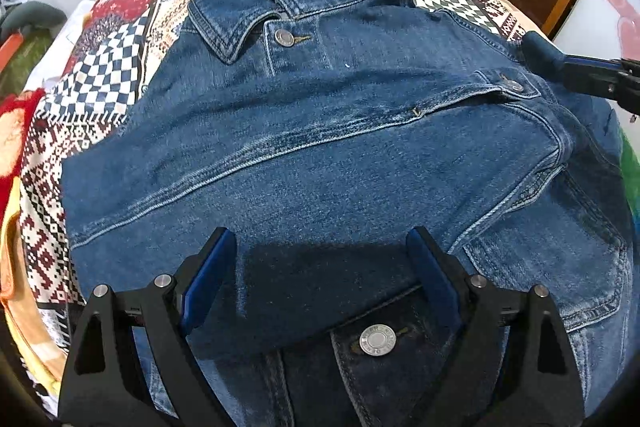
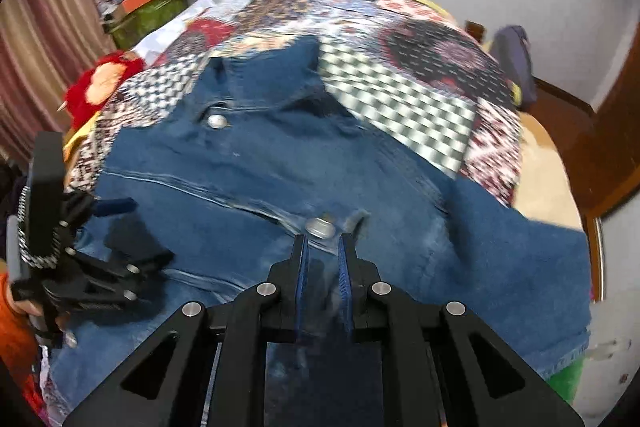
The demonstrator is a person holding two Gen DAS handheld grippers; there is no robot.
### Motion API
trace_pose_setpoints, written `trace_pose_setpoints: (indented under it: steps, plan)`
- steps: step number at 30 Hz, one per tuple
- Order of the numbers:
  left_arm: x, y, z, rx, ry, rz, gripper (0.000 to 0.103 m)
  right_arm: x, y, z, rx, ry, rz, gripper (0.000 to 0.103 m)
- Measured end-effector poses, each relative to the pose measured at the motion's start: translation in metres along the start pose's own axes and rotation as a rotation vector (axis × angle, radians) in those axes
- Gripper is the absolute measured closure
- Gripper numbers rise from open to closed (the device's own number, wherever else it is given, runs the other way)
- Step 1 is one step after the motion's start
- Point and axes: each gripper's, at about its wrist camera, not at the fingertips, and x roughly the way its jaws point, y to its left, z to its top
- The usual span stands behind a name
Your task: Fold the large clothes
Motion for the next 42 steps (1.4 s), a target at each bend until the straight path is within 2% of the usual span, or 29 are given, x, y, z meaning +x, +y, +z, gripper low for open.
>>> trace_pose_setpoints:
  steps: [3,4,5,11,12,13,14,15,16,22,25,28,32,37,42]
  plan:
    - [-0.001,0.002,-0.002,-0.015,-0.008,-0.011,0.014,0.025,0.018,0.001,-0.051,0.100,0.041,0.092]
    - [-0.001,0.002,-0.003,-0.019,-0.013,-0.012,0.014,0.034,0.021,-0.001,-0.068,0.134,0.034,0.092]
    - [-0.001,0.002,-0.004,-0.021,-0.017,-0.013,0.013,0.047,0.025,-0.006,-0.097,0.177,-0.013,0.092]
    - [-0.002,-0.001,-0.008,-0.004,-0.039,-0.002,0.012,0.046,0.033,-0.018,-0.188,0.158,-0.068,0.090]
    - [-0.002,-0.001,-0.008,-0.005,-0.041,-0.002,0.012,0.045,0.035,-0.019,-0.202,0.153,-0.098,0.082]
    - [-0.002,-0.002,-0.009,-0.003,-0.042,-0.001,0.012,0.045,0.032,-0.020,-0.211,0.149,-0.128,0.062]
    - [-0.002,-0.002,-0.010,-0.001,-0.044,-0.001,0.012,0.043,0.033,-0.023,-0.237,0.132,-0.221,0.047]
    - [-0.003,-0.002,-0.011,0.000,-0.046,-0.002,0.012,0.041,0.033,-0.026,-0.258,0.111,-0.286,0.022]
    - [-0.003,-0.002,-0.012,0.001,-0.049,-0.004,0.012,0.038,0.032,-0.029,-0.276,0.088,-0.306,0.017]
    - [-0.009,-0.002,-0.012,-0.008,-0.041,-0.003,0.012,0.022,0.022,-0.032,-0.181,0.086,-0.230,0.017]
    - [-0.019,-0.003,-0.008,-0.012,-0.046,0.003,0.012,0.005,0.013,-0.031,-0.121,0.060,-0.206,0.017]
    - [-0.036,-0.006,-0.001,-0.006,-0.084,0.020,0.012,-0.021,0.001,-0.033,-0.070,-0.001,-0.200,0.017]
    - [-0.061,-0.011,0.017,-0.005,-0.145,0.027,0.012,-0.054,-0.032,-0.035,0.039,-0.065,-0.179,0.017]
    - [-0.079,-0.028,0.042,0.016,-0.206,0.015,0.008,-0.085,-0.089,-0.050,0.248,-0.105,-0.100,0.017]
    - [-0.074,-0.055,0.065,0.056,-0.212,-0.006,0.007,-0.101,-0.156,-0.078,0.459,-0.122,-0.056,0.017]
